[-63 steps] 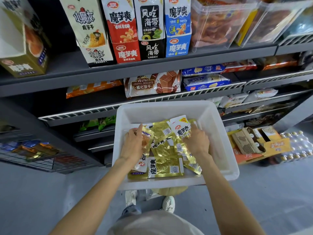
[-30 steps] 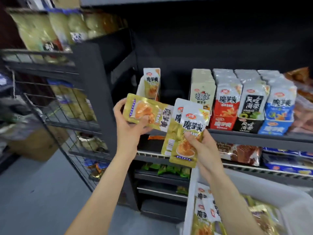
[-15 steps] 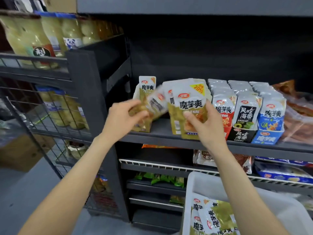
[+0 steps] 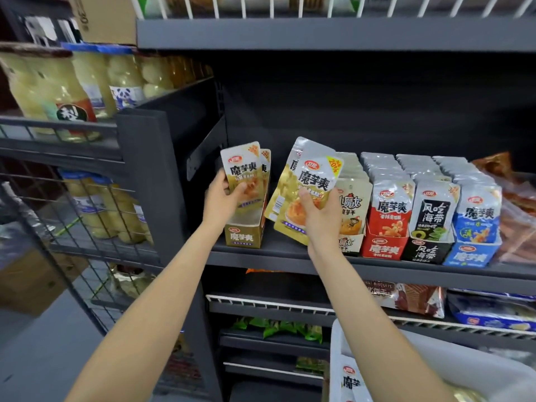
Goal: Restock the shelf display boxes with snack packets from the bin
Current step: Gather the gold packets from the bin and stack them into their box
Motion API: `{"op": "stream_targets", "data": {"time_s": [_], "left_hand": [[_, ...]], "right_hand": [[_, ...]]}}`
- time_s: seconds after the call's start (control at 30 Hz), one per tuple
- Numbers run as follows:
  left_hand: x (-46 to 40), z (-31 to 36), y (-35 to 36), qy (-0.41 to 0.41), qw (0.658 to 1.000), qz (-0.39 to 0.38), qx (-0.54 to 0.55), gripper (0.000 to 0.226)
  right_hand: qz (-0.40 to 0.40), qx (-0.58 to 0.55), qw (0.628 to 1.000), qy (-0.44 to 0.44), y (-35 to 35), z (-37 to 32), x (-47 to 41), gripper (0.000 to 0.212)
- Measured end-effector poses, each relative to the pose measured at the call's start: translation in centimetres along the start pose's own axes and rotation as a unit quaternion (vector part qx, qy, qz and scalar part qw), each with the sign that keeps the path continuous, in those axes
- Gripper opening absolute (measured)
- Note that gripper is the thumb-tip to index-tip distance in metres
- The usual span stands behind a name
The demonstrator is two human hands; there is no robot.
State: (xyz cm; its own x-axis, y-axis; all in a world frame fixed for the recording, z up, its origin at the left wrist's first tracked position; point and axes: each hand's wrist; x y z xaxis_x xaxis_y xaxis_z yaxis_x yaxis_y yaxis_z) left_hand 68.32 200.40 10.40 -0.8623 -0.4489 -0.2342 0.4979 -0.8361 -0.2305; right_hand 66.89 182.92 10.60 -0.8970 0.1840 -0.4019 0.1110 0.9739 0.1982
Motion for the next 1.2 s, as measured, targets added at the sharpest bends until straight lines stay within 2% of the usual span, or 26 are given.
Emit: {"op": "stream_targets", "data": {"time_s": [0.1, 0.3, 0.47, 0.7, 0.8, 0.87, 0.93, 1.0, 1.07, 1.2], "left_hand": [[0.9, -1.0, -0.2, -0.013, 1.0, -0.008, 0.002, 0.031], [4.3, 0.0, 0.4, 0.026, 0.999, -0.03, 0.017, 0.015], [1.8, 2.1, 0.2, 0.023, 0.999, -0.043, 0.023, 0.021], [-3.2, 3.2, 1.5, 0.031, 0.996, -0.088, 0.016, 0.03], [-4.5, 2.6, 2.5, -0.018, 0.991, -0.133, 0.029, 0.028], [-4.9, 1.9, 2.6, 0.003, 0.99, -0.14, -0.029, 0.019], [-5.3, 1.5, 2.3, 0.101, 0.98, -0.101, -0.141, 0.021], [-5.5, 1.5, 1.7, 0.163, 0.962, -0.063, -0.208, 0.026], [-5.6, 1.3, 1.1, 0.152, 0.963, -0.061, -0.216, 0.027], [-5.5, 0.9, 0.0, 0.052, 0.971, -0.115, -0.203, 0.025]], "right_hand": [[-0.019, 0.004, 1.0, -0.006, 1.5, 0.3, -0.1, 0.019], [-0.049, 0.059, 0.997, -0.032, 0.3, 1.0, 0.5, 0.025], [-0.062, 0.088, 0.993, -0.042, -1.3, 0.2, 0.6, 0.024], [-0.045, 0.046, 0.997, -0.033, -1.2, -0.8, 0.2, 0.02], [-0.031, 0.022, 0.999, -0.027, -1.0, -0.9, 0.1, 0.02], [-0.026, 0.014, 0.999, -0.026, -1.1, -0.9, 0.1, 0.018], [-0.026, 0.012, 0.999, -0.026, -1.2, -0.9, 0.3, 0.019], [-0.03, 0.018, 0.999, -0.027, -1.3, -0.9, 0.4, 0.02], [-0.031, 0.023, 0.999, -0.028, -1.2, -0.7, 0.5, 0.019], [-0.03, 0.024, 0.999, -0.03, -1.0, -0.6, 0.8, 0.019]]}}
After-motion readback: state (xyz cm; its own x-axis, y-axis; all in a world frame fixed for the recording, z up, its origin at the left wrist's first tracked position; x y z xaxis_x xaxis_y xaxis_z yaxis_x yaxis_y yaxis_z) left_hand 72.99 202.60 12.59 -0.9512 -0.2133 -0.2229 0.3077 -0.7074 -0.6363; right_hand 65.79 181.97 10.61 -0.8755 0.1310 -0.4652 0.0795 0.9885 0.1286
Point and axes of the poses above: each hand's wrist, its own x-axis away from the middle knuckle, its own y-axis out of the palm, z = x × y, and after that the axes turned 8 degrees about -y, right-handed
